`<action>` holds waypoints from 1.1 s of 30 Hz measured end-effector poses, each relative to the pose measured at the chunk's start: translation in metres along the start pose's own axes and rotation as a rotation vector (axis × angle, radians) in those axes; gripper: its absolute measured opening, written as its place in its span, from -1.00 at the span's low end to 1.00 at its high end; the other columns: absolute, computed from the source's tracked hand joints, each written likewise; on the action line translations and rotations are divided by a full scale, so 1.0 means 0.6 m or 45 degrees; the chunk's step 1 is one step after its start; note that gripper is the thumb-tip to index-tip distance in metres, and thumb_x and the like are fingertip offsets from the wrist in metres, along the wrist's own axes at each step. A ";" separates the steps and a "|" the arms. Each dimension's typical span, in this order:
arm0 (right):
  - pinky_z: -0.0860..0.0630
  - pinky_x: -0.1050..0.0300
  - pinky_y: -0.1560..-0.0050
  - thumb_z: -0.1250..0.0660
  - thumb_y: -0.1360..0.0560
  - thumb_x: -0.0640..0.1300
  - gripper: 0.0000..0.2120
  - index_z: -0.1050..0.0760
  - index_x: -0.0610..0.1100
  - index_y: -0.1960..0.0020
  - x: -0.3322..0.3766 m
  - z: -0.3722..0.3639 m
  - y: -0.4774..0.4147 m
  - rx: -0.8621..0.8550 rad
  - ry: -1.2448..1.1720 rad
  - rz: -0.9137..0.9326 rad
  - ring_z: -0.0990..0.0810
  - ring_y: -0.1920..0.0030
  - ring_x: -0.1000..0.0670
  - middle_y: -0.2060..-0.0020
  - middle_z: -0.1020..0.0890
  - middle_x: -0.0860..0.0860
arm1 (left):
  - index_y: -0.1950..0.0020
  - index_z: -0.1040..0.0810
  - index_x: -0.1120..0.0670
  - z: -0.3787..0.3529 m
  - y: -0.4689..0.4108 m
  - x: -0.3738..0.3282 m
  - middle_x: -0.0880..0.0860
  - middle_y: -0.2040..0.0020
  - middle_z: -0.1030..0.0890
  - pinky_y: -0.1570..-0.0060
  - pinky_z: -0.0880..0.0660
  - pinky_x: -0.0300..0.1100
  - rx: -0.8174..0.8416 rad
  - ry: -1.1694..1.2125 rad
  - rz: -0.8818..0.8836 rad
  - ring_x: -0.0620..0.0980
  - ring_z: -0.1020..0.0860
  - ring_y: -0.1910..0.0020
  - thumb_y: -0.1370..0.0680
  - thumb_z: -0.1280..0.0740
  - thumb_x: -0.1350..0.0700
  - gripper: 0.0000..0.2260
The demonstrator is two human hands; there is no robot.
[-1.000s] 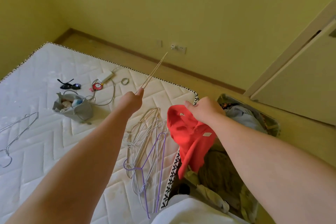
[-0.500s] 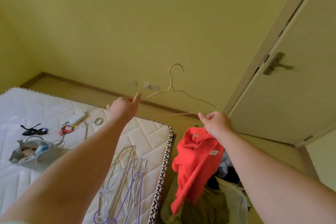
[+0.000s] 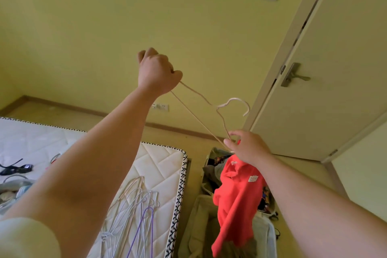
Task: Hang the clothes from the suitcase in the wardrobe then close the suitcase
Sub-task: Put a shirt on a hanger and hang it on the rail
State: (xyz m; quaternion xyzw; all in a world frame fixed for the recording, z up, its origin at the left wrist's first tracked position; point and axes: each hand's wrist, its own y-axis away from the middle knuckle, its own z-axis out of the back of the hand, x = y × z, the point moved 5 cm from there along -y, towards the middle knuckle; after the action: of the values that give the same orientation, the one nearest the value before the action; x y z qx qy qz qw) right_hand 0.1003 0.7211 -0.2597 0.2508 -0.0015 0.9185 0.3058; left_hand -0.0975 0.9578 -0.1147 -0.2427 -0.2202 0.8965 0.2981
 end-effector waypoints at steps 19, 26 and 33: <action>-0.43 0.03 0.16 -0.05 -0.68 0.16 -0.57 -0.46 -0.08 0.17 0.029 0.022 0.002 -0.242 0.049 0.077 -0.55 0.19 -0.15 0.29 -0.58 0.02 | 0.26 -0.37 0.06 -0.175 0.202 -0.062 0.04 0.25 -0.40 0.21 -0.35 -0.01 -0.051 0.444 -0.099 0.13 -0.39 0.25 -0.36 -0.23 0.07 -0.92; -0.42 0.07 0.17 -0.08 -0.68 0.13 -0.60 -0.49 -0.05 0.18 0.052 0.039 0.010 -0.272 -0.109 0.136 -0.58 0.22 -0.09 0.29 -0.62 0.03 | 0.10 -0.57 -0.05 -0.309 0.300 -0.083 0.03 -0.26 -0.50 -0.27 -0.43 -0.16 0.984 0.346 0.063 0.07 -0.47 -0.33 -0.43 -0.48 0.05 -0.88; -0.55 0.01 0.06 -0.09 -0.66 0.17 -0.59 -0.49 -0.02 0.20 0.058 0.049 0.020 -0.258 -0.201 0.172 -0.62 0.24 -0.05 0.31 -0.65 0.02 | -0.42 -0.51 -0.07 -0.316 0.323 -0.124 0.05 -0.59 -0.28 -0.47 -0.15 -0.19 1.253 0.241 -0.046 0.02 -0.14 -0.60 -0.58 -0.33 -0.08 -0.60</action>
State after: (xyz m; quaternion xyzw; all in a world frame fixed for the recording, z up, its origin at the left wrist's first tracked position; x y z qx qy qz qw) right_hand 0.0831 0.7265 -0.2163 0.2896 -0.1353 0.9095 0.2658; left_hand -0.0207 0.8172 -0.3453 -0.1496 0.2528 0.8629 0.4113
